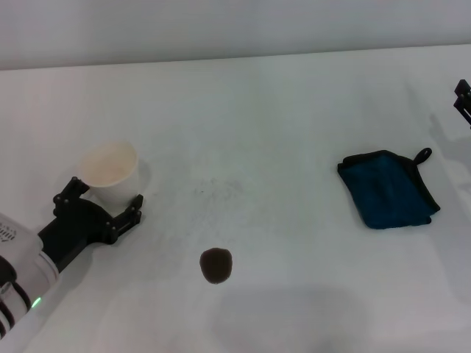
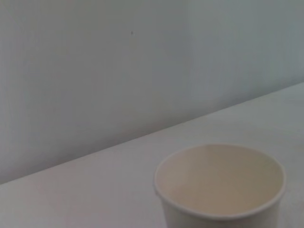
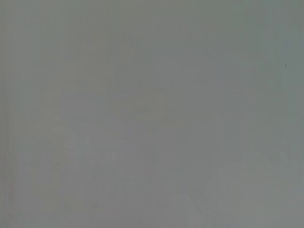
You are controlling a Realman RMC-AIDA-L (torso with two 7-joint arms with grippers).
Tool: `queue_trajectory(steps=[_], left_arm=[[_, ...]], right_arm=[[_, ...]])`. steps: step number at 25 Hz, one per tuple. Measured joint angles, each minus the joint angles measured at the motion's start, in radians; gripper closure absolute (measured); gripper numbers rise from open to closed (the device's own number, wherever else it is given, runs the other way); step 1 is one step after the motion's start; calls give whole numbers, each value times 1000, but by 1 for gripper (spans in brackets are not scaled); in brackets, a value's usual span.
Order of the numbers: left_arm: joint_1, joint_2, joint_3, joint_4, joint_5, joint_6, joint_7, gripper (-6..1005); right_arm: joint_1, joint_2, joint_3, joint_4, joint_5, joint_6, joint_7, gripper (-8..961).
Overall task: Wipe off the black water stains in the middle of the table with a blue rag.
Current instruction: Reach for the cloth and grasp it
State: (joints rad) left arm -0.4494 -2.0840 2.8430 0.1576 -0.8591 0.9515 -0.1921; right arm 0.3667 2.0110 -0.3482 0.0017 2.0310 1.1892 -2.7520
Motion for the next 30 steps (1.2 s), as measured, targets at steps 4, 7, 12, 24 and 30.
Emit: queue_trajectory(steps=[4,7,12,24,30], left_arm=[[7,1,-1,-3,0,2,0,124],[30,2,-1,-2,0,24,-1,119],[99,4,-1,-5,-2,113,-4,117],[234,7,-15,-54,-119,277,-9,119],[242,7,-14,-70,-204,318,-12,118]], right_arm=[[0,0,0,0,0,1,0,161],[0,0,0,0,0,4,0,162],[0,0,3,-1,0,5,0,163],[2,-4,-19,-81,-10,-93,235,165],[-15,-19,-276,-369,-202,-380,915,166]])
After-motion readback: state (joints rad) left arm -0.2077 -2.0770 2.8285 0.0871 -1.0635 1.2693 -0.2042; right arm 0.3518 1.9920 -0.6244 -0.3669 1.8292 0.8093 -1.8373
